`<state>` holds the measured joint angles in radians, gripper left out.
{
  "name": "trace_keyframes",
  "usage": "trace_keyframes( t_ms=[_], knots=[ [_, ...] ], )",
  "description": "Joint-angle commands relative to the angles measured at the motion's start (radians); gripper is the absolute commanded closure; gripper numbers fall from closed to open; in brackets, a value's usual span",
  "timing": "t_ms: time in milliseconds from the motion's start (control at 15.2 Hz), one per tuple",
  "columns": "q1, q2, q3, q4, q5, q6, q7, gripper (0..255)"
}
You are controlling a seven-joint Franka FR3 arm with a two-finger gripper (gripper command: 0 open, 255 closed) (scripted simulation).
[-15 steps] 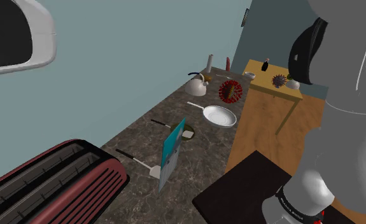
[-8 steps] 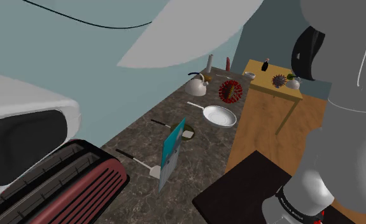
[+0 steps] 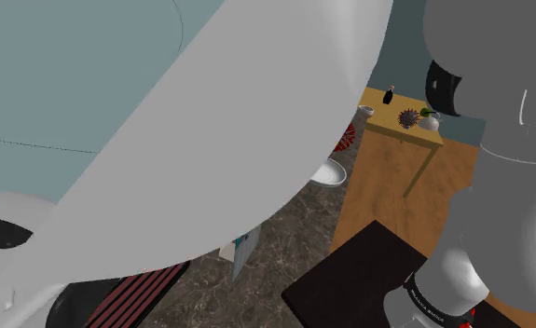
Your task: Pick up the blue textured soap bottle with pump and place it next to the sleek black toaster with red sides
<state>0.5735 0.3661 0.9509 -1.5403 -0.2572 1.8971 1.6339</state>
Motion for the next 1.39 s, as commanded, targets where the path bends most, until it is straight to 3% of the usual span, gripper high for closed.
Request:
trace_keyframes(
  t_ms=[0,1320],
  knots=[
    [-0.004,0.001,-0.001,-0.024,-0.002,0.025,0.001,255],
    [0.006,0.068,-0.049,-0.219,-0.076,0.263,0.043,255]
  ],
)
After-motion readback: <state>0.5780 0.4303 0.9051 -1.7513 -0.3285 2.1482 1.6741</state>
